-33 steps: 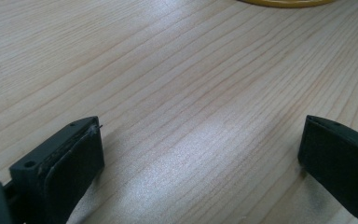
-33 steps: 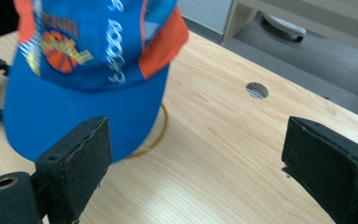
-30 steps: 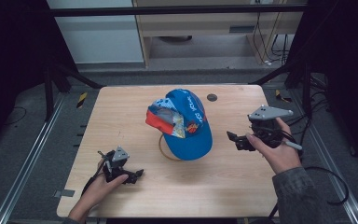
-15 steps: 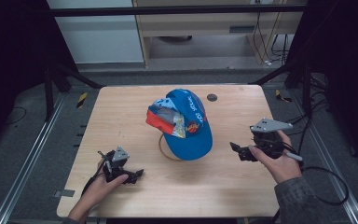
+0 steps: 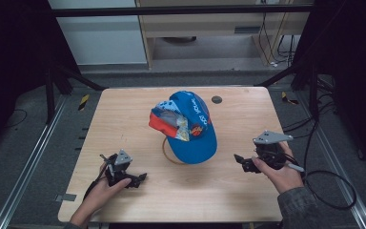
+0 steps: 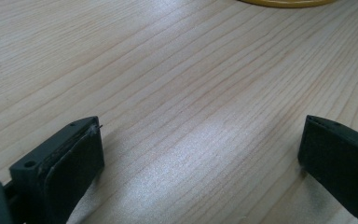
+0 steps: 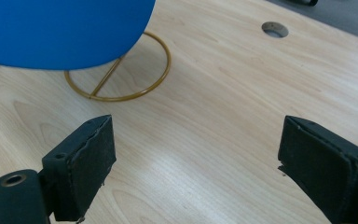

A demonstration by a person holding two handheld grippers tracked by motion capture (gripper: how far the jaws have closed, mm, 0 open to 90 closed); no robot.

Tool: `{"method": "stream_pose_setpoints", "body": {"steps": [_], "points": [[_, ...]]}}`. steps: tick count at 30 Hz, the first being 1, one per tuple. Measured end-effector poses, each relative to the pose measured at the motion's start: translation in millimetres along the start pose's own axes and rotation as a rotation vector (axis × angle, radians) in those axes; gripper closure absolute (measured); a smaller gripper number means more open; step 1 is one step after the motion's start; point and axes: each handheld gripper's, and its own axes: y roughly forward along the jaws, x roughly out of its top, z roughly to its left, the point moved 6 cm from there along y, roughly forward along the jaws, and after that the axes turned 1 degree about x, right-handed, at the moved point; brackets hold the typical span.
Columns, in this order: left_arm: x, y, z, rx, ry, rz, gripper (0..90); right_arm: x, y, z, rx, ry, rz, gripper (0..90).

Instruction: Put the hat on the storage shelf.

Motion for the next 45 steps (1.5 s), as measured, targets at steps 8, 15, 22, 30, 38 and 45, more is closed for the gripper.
{"method": "stream_pose_setpoints", "body": {"steps": [8,15,22,30,38,45], "points": [[0.0,0.0,0.0,0.0,0.0,0.0,0.0,-14.3,11.7,1.7,0.009,0.002,0.02,12.0],[0.0,0.0,0.0,0.0,0.0,0.0,0.0,-23.6,21.0,5.6,0.019,0.013,0.033,12.1],[0.0,0.0,0.0,0.001,0.0,0.0,0.0,-37.5,32.0,9.2,0.028,0.03,0.055,12.5],[0.0,0.0,-0.1,0.001,-0.001,0.0,0.0,-56.0,43.7,14.5,0.046,0.052,0.08,12.8],[0.0,-0.1,-0.1,0.001,-0.001,0.0,0.0,-72.1,60.7,15.6,0.048,0.11,0.08,12.8],[-0.1,0.0,-0.1,0.002,0.0,0.0,0.0,-82.2,78.1,14.0,0.008,0.173,0.086,13.2]]}}
